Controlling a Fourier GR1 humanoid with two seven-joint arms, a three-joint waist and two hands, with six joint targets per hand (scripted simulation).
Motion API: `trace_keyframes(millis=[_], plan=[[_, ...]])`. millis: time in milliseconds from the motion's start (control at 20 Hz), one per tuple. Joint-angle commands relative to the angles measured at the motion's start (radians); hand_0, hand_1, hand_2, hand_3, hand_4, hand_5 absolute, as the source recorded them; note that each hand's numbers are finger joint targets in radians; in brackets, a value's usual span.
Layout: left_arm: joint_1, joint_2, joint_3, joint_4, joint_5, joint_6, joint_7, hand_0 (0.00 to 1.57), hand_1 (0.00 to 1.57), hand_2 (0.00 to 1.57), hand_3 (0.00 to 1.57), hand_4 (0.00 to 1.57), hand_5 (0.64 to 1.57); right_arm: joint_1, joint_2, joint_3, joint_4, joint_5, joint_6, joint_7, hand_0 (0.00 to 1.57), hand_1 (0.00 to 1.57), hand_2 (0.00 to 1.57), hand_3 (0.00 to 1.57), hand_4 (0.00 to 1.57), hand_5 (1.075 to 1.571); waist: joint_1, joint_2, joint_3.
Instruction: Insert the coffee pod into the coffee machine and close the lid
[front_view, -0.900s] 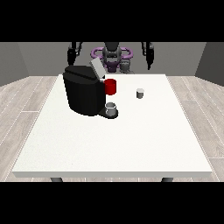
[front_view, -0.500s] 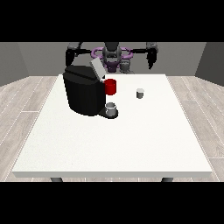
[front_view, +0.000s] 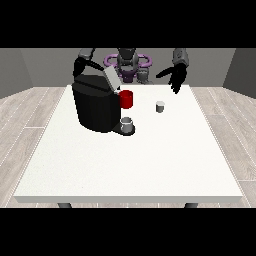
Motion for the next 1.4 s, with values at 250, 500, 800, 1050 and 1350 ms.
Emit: trace_keyframes(millis=[250, 500, 800, 1050, 1350], plan=[[-0.183, 0.066, 0.017, 0.242, -0.107, -0.036, -0.012, 0.00, 0.00, 0.00, 0.00, 0.00, 1.571, -0.064, 0.042, 0.017, 0.025, -0.004, -0.012, -0.017, 0.00, 0.00, 0.00, 0.00, 0.00, 1.571, -0.057, 0.101, 0.0001], [-0.196, 0.008, -0.059, 0.314, -0.219, 0.022, -0.035, 0.00, 0.00, 0.00, 0.00, 0.00, 1.571, -0.080, 0.054, 0.089, 0.093, 0.056, -0.132, 0.028, 0.00, 0.00, 0.00, 0.00, 0.00, 1.571, -0.002, 0.114, 0.0000], [-0.311, 0.002, -0.014, 0.458, -0.294, 0.131, -0.112, 0.76, 0.76, 0.88, 0.62, 0.00, 1.571, -0.146, 0.055, 0.050, 0.111, 0.017, -0.079, 0.044, 0.00, 0.00, 0.00, 0.00, 0.00, 1.571, -0.027, 0.140, -0.0003], [-0.296, -0.030, -0.095, 0.461, -0.412, 0.204, -0.138, 1.07, 1.07, 1.11, 0.91, 0.45, 1.571, -0.155, 0.051, 0.008, 0.175, -0.008, -0.035, 0.038, 0.00, 0.00, 0.00, 0.00, 0.00, 1.571, -0.006, 0.102, -0.0001], [-0.317, -0.088, -0.181, 0.535, -0.543, 0.216, -0.042, 0.76, 0.76, 0.95, 0.81, 0.34, 1.571, -0.161, 0.048, 0.034, 0.225, 0.031, -0.032, 0.058, 0.00, 0.00, 0.00, 0.00, 0.00, 1.571, -0.033, 0.076, 0.0000]])
